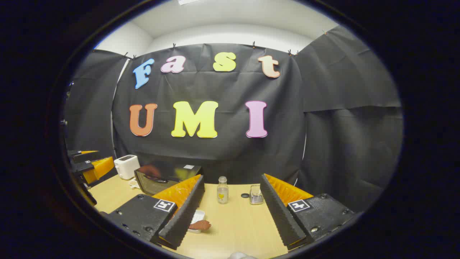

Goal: Open the electric oven with the left hand, put the food in, and close the electric oven.

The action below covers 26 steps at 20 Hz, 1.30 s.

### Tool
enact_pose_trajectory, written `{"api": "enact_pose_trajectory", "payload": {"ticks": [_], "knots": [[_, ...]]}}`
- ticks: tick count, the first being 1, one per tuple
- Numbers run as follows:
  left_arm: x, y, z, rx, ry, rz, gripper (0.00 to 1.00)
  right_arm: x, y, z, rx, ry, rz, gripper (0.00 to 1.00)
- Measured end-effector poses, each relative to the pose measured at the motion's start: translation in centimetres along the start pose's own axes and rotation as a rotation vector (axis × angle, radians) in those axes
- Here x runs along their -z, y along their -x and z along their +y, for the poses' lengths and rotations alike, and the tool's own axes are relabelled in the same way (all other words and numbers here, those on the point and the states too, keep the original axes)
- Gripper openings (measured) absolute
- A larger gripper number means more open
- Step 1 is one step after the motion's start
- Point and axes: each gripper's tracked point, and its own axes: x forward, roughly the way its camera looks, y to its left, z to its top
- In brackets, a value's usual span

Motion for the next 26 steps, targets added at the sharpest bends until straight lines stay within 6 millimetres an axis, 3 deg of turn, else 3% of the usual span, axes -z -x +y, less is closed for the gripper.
{"api": "enact_pose_trajectory", "payload": {"ticks": [8,15,21,24,26], "knots": [[0.5,-1.1,0.1,0.003,-0.009,-0.003,0.96,0.7,-0.3,-0.1,0.010,-0.006,0.022,0.99],[2.1,-3.9,0.9,-0.006,-0.008,0.009,0.96,1.0,-0.6,0.0,0.006,0.003,0.048,0.99],[4.3,-9.7,0.7,0.012,0.003,0.012,0.96,2.0,-0.6,-0.7,0.019,-0.014,0.096,0.99],[6.0,-14.0,0.6,0.009,-0.002,0.028,1.00,2.7,-0.3,-1.2,0.036,-0.033,0.126,0.99],[7.8,-16.8,0.5,0.014,-0.012,0.054,0.96,3.0,-0.1,-1.5,0.050,-0.048,0.145,0.99]]}}
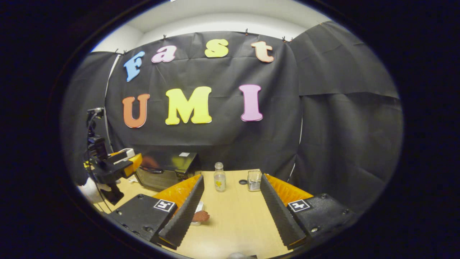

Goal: Open the electric oven with the left hand, put the food in, and close the electric oven.

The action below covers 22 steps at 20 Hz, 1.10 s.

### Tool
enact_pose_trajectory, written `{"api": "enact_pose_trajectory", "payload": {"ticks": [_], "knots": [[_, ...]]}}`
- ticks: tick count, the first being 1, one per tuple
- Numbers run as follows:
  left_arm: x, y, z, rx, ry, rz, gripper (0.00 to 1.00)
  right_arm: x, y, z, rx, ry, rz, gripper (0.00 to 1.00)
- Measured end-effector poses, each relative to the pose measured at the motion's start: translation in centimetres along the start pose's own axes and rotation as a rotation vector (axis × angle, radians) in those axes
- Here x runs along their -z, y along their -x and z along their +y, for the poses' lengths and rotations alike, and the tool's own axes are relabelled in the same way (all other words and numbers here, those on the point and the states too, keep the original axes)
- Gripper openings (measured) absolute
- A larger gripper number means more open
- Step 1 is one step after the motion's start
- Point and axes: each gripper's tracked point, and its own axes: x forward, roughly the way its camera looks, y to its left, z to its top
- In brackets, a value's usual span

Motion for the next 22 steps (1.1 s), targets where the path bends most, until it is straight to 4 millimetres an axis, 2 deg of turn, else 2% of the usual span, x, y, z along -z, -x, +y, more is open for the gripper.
{"api": "enact_pose_trajectory", "payload": {"ticks": [4,7,10,11,16,22], "knots": [[4.1,-4.8,0.0,0.008,0.006,0.075,0.97,0.8,0.2,-1.4,0.048,0.001,0.033,0.99],[6.0,-7.0,1.3,-0.013,-0.012,0.103,0.97,1.3,0.5,-2.1,0.076,0.001,0.053,0.99],[8.0,-8.1,1.7,-0.017,-0.017,0.152,0.97,1.7,0.9,-2.4,0.093,0.006,0.064,0.96],[8.9,-8.3,1.6,-0.015,-0.018,0.179,0.96,1.8,1.0,-2.4,0.095,0.004,0.067,0.97],[9.0,-8.0,1.4,-0.021,-0.001,0.185,0.95,2.4,1.7,-1.9,0.084,-0.002,0.072,0.99],[9.6,-5.1,1.1,-0.007,0.001,0.182,0.95,2.3,2.3,-0.4,0.037,-0.013,0.072,0.99]]}}
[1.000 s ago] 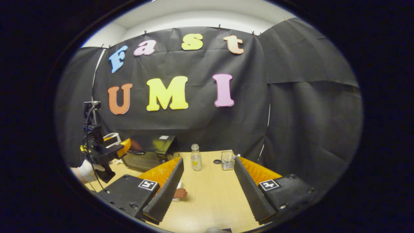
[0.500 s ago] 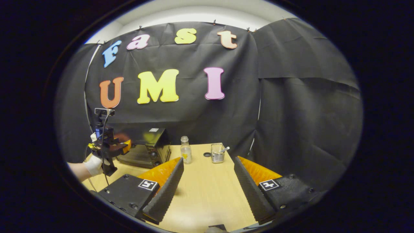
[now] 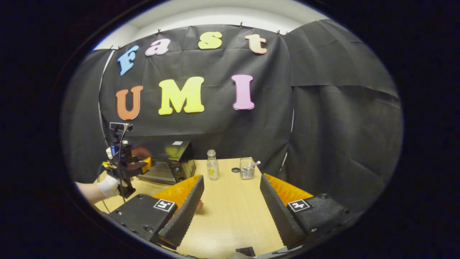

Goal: Open the electric oven with the left hand, put the food in, and close the electric oven.

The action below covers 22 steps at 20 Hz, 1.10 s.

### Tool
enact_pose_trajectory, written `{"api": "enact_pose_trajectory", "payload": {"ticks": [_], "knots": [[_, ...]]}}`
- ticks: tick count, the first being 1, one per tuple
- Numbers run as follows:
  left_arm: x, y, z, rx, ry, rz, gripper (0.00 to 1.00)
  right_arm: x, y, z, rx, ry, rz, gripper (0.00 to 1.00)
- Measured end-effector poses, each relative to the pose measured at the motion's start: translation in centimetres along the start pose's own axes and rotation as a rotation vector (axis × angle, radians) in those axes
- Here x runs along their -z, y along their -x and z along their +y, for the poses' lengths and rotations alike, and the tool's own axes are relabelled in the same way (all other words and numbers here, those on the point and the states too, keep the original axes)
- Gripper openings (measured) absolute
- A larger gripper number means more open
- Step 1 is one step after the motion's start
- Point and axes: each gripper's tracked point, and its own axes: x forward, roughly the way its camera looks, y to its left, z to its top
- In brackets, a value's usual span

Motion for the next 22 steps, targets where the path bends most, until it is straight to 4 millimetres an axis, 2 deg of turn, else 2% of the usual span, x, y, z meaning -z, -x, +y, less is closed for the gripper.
{"api": "enact_pose_trajectory", "payload": {"ticks": [7,12,19,22], "knots": [[3.4,4.4,-0.4,0.012,0.006,0.029,0.95,1.4,0.3,1.1,-0.045,0.014,0.019,0.99],[7.5,7.1,-0.7,0.021,0.010,0.084,0.95,2.1,0.5,1.2,-0.056,0.015,0.027,0.99],[14.0,9.1,-1.3,0.040,0.018,0.206,0.95,2.9,1.0,1.4,-0.061,0.028,0.042,0.99],[15.9,9.4,-1.5,0.044,0.003,0.238,0.95,3.4,1.0,1.2,-0.056,0.032,0.051,0.99]]}}
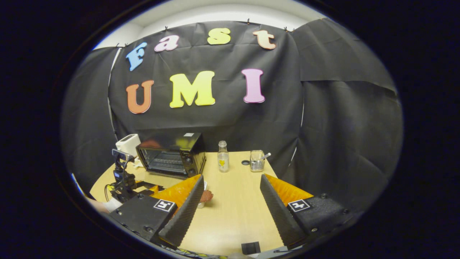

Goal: Open the electric oven with the left hand, put the food in, and close the electric oven.

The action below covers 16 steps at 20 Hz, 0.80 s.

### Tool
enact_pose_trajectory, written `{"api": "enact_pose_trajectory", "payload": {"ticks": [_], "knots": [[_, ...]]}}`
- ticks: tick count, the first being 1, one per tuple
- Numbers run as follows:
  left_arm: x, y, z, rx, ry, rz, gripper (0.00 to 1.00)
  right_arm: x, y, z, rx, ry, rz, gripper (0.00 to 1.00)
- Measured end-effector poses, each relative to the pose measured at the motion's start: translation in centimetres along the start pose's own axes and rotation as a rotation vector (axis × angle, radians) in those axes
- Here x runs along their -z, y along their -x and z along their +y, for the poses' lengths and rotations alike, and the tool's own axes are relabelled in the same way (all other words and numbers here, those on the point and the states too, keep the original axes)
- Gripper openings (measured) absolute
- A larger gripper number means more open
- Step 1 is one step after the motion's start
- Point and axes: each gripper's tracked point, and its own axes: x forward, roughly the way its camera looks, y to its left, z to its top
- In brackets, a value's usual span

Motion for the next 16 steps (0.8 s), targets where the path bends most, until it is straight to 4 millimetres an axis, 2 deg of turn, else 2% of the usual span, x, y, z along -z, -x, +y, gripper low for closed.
{"api": "enact_pose_trajectory", "payload": {"ticks": [6,11,16], "knots": [[3.3,-0.9,-0.3,0.004,0.016,0.086,0.95,0.7,0.0,-0.4,0.017,0.011,0.020,0.99],[4.1,-1.5,-0.4,0.003,0.007,0.105,0.95,1.2,0.0,-0.6,0.021,0.012,0.035,0.99],[2.9,-0.5,0.1,-0.019,-0.001,0.048,0.96,1.7,-0.5,-0.7,0.011,0.016,0.042,0.99]]}}
